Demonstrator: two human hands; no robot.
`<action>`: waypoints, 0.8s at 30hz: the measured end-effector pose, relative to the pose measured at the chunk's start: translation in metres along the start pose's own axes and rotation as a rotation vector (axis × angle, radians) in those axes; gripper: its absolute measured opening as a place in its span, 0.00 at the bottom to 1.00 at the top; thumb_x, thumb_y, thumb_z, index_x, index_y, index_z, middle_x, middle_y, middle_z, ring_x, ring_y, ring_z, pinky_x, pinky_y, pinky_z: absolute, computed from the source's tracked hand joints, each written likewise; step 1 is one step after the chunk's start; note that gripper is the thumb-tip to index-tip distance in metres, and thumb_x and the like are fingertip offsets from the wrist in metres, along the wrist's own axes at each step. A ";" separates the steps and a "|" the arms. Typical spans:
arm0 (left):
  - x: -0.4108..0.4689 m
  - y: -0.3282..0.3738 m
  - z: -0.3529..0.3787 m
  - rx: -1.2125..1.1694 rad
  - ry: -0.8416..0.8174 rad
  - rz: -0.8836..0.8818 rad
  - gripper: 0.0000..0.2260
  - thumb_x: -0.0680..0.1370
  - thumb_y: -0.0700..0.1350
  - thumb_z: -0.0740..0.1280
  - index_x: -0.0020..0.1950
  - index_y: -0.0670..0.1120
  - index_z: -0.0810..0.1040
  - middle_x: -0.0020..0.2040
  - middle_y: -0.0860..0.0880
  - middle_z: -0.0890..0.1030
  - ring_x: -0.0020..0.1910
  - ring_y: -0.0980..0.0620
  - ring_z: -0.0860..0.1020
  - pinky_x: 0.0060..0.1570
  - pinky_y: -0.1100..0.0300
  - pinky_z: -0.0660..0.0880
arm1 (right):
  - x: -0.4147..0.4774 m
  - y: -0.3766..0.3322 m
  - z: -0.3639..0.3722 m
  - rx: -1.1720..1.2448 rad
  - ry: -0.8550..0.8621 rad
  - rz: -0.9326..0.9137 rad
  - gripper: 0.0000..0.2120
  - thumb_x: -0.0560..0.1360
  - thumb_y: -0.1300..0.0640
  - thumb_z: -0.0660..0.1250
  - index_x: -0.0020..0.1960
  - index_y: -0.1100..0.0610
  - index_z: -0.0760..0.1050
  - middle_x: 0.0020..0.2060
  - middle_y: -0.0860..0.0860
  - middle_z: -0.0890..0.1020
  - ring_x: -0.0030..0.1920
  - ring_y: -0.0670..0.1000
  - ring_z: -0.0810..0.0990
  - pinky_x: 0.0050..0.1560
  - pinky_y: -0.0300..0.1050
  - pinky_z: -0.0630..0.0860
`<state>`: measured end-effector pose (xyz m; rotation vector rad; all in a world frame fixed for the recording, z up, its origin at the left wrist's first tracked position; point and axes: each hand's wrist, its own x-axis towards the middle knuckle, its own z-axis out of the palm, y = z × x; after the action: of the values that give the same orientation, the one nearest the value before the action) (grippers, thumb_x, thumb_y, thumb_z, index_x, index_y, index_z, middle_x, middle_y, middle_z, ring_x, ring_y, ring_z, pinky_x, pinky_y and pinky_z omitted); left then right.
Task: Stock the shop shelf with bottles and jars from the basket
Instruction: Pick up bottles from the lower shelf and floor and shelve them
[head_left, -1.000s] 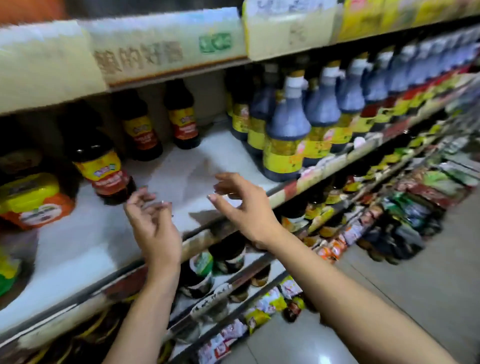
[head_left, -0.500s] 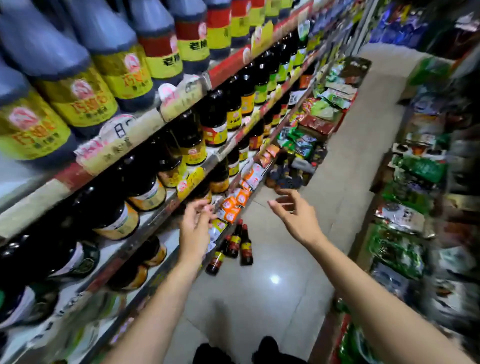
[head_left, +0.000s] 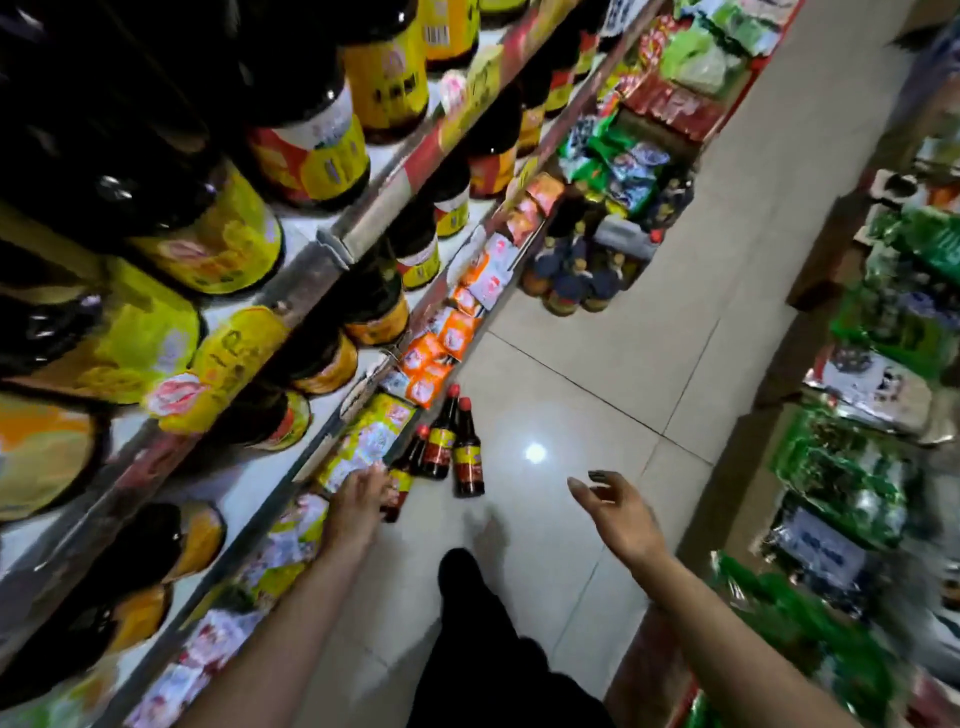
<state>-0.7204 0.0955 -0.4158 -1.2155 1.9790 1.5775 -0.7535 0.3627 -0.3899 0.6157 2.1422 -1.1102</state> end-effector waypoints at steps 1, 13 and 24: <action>0.033 -0.019 0.013 0.088 -0.024 -0.005 0.18 0.76 0.57 0.59 0.51 0.43 0.75 0.54 0.39 0.77 0.52 0.42 0.77 0.54 0.50 0.71 | 0.028 0.012 0.010 -0.026 -0.022 0.018 0.23 0.73 0.43 0.64 0.63 0.55 0.70 0.58 0.56 0.79 0.56 0.55 0.77 0.52 0.43 0.69; 0.308 -0.181 0.154 0.443 0.030 -0.031 0.21 0.77 0.53 0.62 0.63 0.40 0.71 0.61 0.43 0.77 0.61 0.42 0.74 0.53 0.59 0.66 | 0.312 0.135 0.214 -0.030 -0.232 0.112 0.22 0.75 0.45 0.63 0.64 0.55 0.68 0.56 0.52 0.79 0.51 0.51 0.76 0.48 0.38 0.66; 0.427 -0.259 0.204 0.457 0.041 -0.044 0.29 0.69 0.49 0.73 0.66 0.43 0.67 0.64 0.42 0.73 0.62 0.41 0.73 0.62 0.48 0.70 | 0.436 0.167 0.311 -0.084 -0.308 0.039 0.19 0.69 0.48 0.71 0.56 0.56 0.74 0.45 0.50 0.78 0.49 0.54 0.79 0.47 0.44 0.73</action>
<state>-0.8161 0.1015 -0.9467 -1.0972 2.1602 1.0027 -0.8429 0.2402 -0.9303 0.4153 1.8930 -1.0160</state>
